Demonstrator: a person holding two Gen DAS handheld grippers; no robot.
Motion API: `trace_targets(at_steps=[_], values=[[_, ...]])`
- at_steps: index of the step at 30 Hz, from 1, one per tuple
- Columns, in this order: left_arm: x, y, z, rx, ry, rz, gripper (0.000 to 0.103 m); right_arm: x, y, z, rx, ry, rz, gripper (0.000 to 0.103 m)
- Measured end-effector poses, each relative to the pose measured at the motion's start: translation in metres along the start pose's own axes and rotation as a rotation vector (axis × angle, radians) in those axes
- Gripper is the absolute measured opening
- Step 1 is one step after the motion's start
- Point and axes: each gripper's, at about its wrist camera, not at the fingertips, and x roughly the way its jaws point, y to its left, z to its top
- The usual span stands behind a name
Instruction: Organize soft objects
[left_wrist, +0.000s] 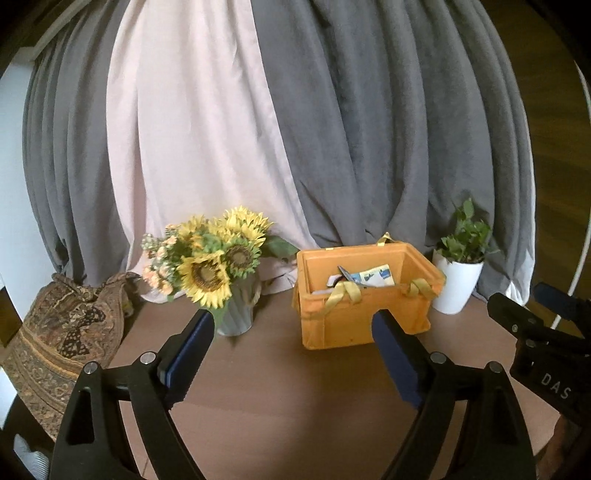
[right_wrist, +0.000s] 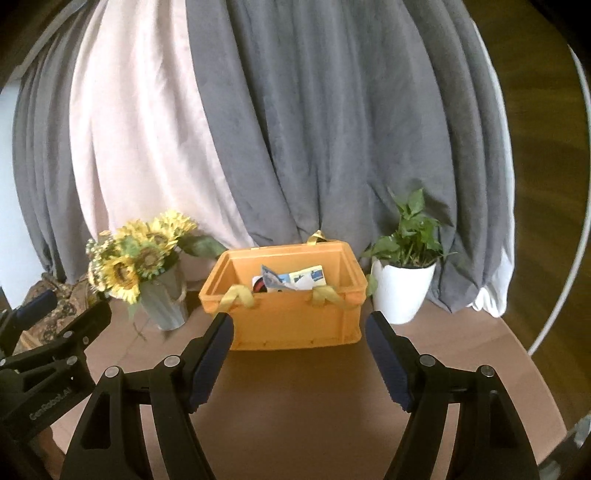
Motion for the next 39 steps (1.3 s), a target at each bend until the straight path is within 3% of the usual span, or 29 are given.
trace_targets(at_steps=[17, 28, 31, 39], values=[[-0.124, 0.004, -0.039, 0.018, -0.031, -0.027, 0.092, -0.133, 0.014, -0.057, -0.005, -0.042, -0.042, 0.075], [-0.178, -0.021, -0.055, -0.014, -0.049, -0.006, 0.098, -0.184, -0.01, -0.068, -0.027, -0.06, -0.045, 0.075], [-0.189, -0.028, -0.059, -0.017, -0.057, -0.001, 0.1, -0.198, -0.019, -0.074, -0.027, -0.063, -0.046, 0.084], [-0.219, -0.045, -0.071, -0.02, -0.065, 0.013, 0.103, -0.229, -0.041, -0.087, -0.02, -0.08, -0.046, 0.084]])
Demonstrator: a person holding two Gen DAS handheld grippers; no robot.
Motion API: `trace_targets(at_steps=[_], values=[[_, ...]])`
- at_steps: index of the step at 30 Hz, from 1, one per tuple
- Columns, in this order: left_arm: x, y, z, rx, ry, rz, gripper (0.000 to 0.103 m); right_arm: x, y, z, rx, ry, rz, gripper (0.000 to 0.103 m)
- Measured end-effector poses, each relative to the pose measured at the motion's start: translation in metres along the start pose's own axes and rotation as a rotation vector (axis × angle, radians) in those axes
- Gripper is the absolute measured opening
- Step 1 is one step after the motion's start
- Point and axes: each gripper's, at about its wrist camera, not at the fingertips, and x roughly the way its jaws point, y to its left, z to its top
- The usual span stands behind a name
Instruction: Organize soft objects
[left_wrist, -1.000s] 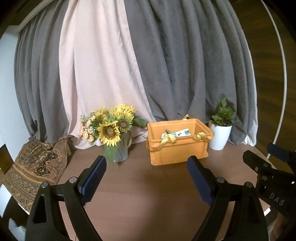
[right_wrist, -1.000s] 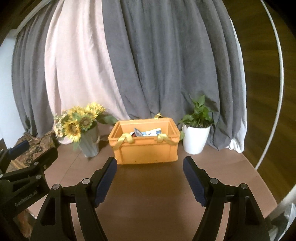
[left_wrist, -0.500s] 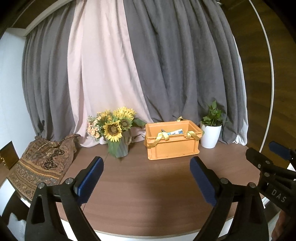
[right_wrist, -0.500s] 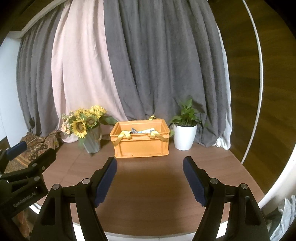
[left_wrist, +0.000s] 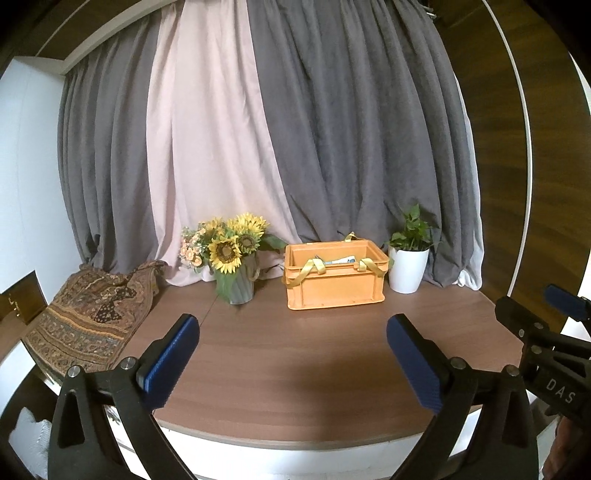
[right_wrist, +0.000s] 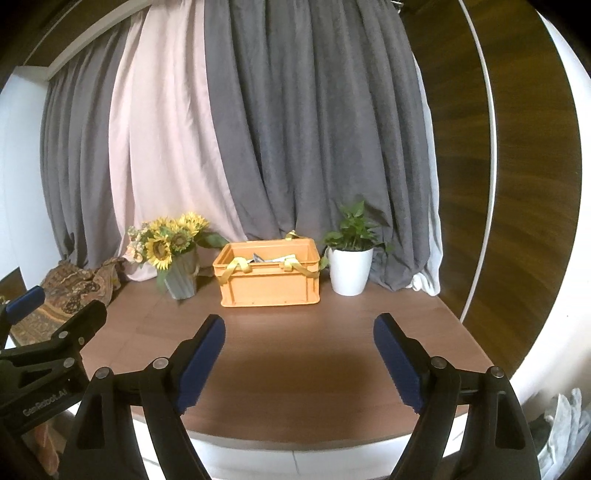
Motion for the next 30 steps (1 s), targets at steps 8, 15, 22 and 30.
trace_targets(at_steps=[8, 15, 22, 30], values=[[-0.02, -0.007, -0.006, 0.003, -0.01, 0.012, 0.103, -0.016, -0.009, -0.007, 0.011, -0.001, -0.005, 0.084], [-0.03, -0.009, -0.01, -0.003, -0.009, 0.003, 0.103, -0.023, -0.01, -0.01, 0.009, -0.008, -0.012, 0.084], [-0.037, -0.015, -0.013, -0.002, -0.014, 0.008, 0.103, -0.027, -0.011, -0.012, 0.004, -0.004, -0.01, 0.084], [-0.042, -0.016, -0.015, -0.007, -0.008, 0.003, 0.103, -0.032, -0.014, -0.013, 0.006, 0.0, -0.008, 0.084]])
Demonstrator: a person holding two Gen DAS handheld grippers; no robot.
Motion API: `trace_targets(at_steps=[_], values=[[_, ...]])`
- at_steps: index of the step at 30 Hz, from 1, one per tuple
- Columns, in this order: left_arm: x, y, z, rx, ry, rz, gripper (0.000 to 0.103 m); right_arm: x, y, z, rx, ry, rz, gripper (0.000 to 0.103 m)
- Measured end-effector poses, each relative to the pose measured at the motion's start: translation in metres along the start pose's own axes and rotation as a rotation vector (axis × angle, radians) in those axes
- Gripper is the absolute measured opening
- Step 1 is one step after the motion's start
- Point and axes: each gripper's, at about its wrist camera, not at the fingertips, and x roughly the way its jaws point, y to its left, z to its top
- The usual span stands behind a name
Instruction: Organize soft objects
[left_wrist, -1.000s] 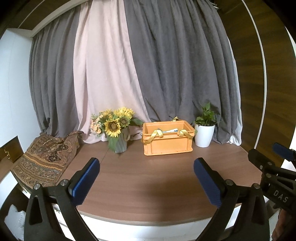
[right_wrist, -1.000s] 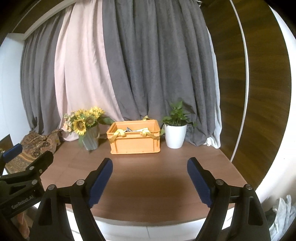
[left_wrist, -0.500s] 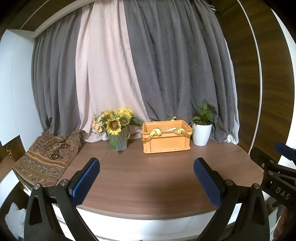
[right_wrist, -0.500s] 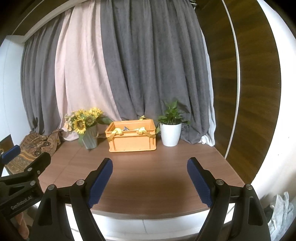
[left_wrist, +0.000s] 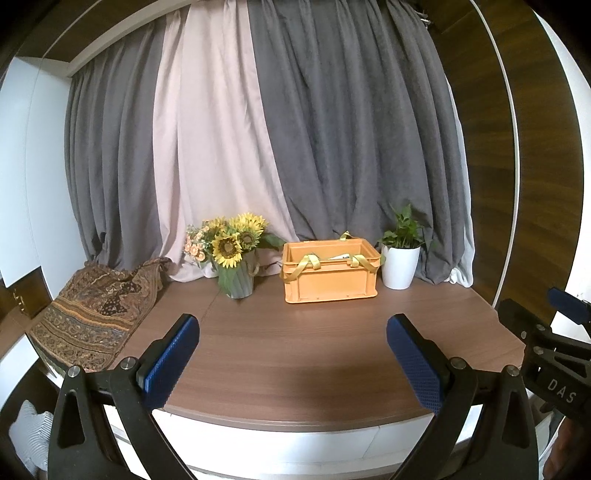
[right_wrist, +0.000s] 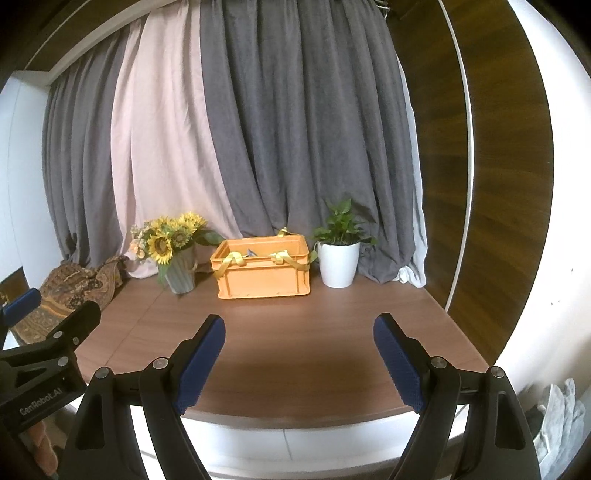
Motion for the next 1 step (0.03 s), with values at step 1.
trace_targets(at_steps=[1], values=[[-0.0007, 0.0006, -0.0003, -0.002, 0.0, 0.0, 0.103, -0.0017, -0.0007, -0.0007, 0.0, 0.0, 0.0, 0.084]])
